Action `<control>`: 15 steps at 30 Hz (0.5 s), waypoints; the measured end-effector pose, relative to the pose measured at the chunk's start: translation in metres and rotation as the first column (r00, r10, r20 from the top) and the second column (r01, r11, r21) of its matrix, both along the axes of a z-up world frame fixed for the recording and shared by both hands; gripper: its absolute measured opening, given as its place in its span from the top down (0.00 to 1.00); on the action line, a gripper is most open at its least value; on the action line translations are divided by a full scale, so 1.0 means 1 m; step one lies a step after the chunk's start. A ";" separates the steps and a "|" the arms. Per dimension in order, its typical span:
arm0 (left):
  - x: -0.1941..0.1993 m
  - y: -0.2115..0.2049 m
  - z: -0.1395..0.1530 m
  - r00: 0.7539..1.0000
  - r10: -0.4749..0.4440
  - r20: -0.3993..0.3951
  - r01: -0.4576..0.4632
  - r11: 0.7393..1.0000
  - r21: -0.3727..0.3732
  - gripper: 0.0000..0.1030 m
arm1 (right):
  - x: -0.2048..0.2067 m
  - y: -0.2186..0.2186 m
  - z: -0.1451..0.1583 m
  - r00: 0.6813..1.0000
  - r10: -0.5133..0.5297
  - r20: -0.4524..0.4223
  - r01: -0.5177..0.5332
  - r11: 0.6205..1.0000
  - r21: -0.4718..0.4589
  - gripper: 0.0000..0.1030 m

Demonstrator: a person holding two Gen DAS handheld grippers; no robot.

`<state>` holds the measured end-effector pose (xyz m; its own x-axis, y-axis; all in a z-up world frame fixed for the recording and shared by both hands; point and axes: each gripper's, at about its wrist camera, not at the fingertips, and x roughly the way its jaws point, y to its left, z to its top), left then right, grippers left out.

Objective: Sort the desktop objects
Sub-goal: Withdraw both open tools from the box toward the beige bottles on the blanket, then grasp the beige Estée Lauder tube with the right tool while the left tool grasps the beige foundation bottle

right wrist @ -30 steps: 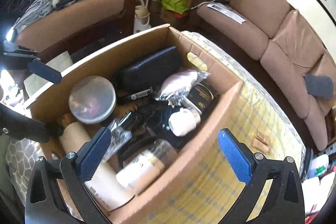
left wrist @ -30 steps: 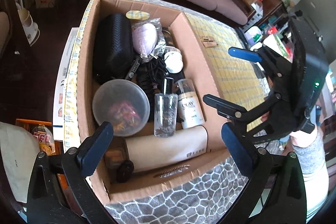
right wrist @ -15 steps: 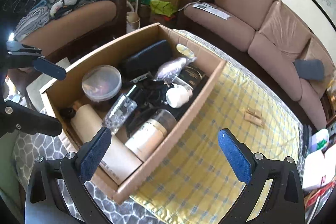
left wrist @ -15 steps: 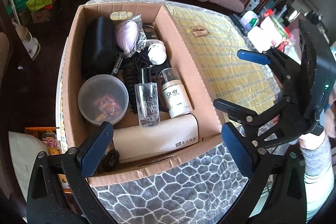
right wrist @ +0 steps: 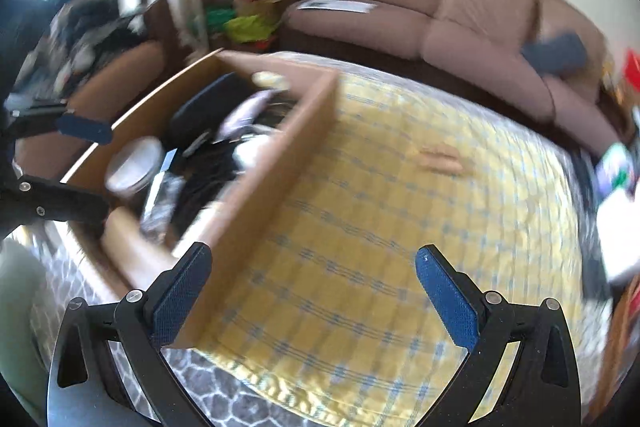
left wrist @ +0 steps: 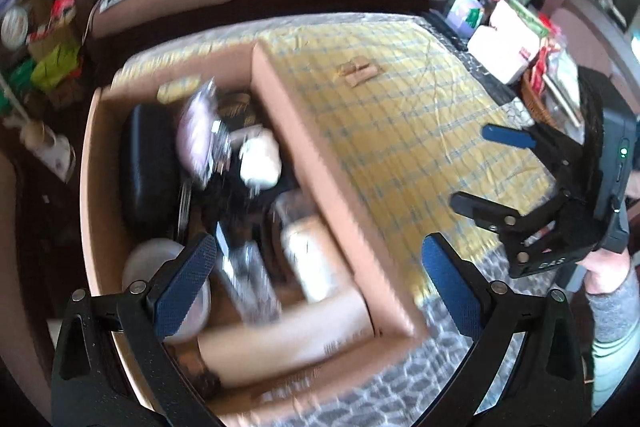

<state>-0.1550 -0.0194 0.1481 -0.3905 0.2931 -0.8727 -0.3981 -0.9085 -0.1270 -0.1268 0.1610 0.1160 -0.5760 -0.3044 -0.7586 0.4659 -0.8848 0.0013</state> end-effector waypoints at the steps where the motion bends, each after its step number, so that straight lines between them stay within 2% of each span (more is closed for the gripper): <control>1: -0.012 0.010 0.001 1.000 -0.007 -0.009 0.007 1.000 -0.018 0.00 | -0.005 0.016 -0.003 0.999 -0.037 0.002 0.037 0.999 -0.026 0.00; 8: -0.089 0.058 0.004 1.000 -0.017 0.010 0.017 1.000 0.013 0.00 | -0.038 0.071 -0.015 0.990 -0.137 -0.015 0.135 0.988 -0.073 0.00; 13: -0.152 0.083 -0.006 0.999 -0.014 0.037 0.012 0.999 0.048 0.00 | -0.089 0.082 -0.029 0.989 -0.145 -0.013 0.144 0.988 -0.063 0.00; 15: -0.174 0.087 -0.012 0.999 -0.005 0.042 0.004 0.999 0.037 0.00 | -0.107 0.081 -0.034 0.990 -0.140 -0.019 0.138 0.988 -0.063 0.00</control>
